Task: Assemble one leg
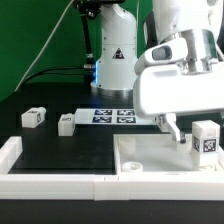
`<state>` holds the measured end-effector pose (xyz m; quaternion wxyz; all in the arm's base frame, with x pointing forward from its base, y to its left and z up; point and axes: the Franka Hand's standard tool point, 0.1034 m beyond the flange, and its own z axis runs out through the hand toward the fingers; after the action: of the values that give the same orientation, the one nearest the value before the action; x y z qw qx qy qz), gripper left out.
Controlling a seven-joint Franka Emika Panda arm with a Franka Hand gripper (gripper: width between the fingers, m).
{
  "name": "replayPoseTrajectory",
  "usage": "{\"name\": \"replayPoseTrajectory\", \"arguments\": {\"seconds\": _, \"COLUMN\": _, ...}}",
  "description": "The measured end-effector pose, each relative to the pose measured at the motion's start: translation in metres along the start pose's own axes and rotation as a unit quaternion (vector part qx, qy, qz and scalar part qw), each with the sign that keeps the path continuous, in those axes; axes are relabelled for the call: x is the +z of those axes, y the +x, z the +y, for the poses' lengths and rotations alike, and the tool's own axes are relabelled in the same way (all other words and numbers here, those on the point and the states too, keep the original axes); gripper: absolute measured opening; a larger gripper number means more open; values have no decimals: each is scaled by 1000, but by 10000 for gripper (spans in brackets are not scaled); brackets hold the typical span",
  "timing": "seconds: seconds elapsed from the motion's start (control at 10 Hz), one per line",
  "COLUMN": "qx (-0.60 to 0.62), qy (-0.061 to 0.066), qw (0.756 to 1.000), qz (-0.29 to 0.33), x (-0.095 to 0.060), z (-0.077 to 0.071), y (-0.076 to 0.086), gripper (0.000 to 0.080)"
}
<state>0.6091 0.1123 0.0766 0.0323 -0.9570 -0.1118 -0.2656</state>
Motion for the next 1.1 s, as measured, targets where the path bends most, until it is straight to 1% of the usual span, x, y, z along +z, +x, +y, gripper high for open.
{"name": "replayPoseTrajectory", "arguments": {"seconds": 0.2, "qx": 3, "qy": 1, "qw": 1000, "qz": -7, "x": -6, "z": 5, "y": 6, "gripper": 649}}
{"name": "replayPoseTrajectory", "arguments": {"seconds": 0.3, "qx": 2, "qy": 6, "qw": 1000, "qz": -24, "x": -5, "z": 2, "y": 4, "gripper": 649}}
{"name": "replayPoseTrajectory", "arguments": {"seconds": 0.4, "qx": 2, "qy": 6, "qw": 1000, "qz": -22, "x": -5, "z": 2, "y": 4, "gripper": 649}}
{"name": "replayPoseTrajectory", "arguments": {"seconds": 0.5, "qx": 3, "qy": 8, "qw": 999, "qz": -31, "x": -4, "z": 1, "y": 2, "gripper": 649}}
{"name": "replayPoseTrajectory", "arguments": {"seconds": 0.6, "qx": 7, "qy": 26, "qw": 995, "qz": -95, "x": -4, "z": -6, "y": -4, "gripper": 649}}
{"name": "replayPoseTrajectory", "arguments": {"seconds": 0.7, "qx": 9, "qy": 30, "qw": 992, "qz": -121, "x": -6, "z": 0, "y": 3, "gripper": 649}}
{"name": "replayPoseTrajectory", "arguments": {"seconds": 0.8, "qx": 15, "qy": 40, "qw": 984, "qz": -175, "x": -6, "z": 0, "y": -1, "gripper": 649}}
{"name": "replayPoseTrajectory", "arguments": {"seconds": 1.0, "qx": 17, "qy": 61, "qw": 964, "qz": -257, "x": -8, "z": 1, "y": 1, "gripper": 649}}
{"name": "replayPoseTrajectory", "arguments": {"seconds": 1.1, "qx": 18, "qy": 60, "qw": 966, "qz": -252, "x": -4, "z": 6, "y": 8, "gripper": 649}}
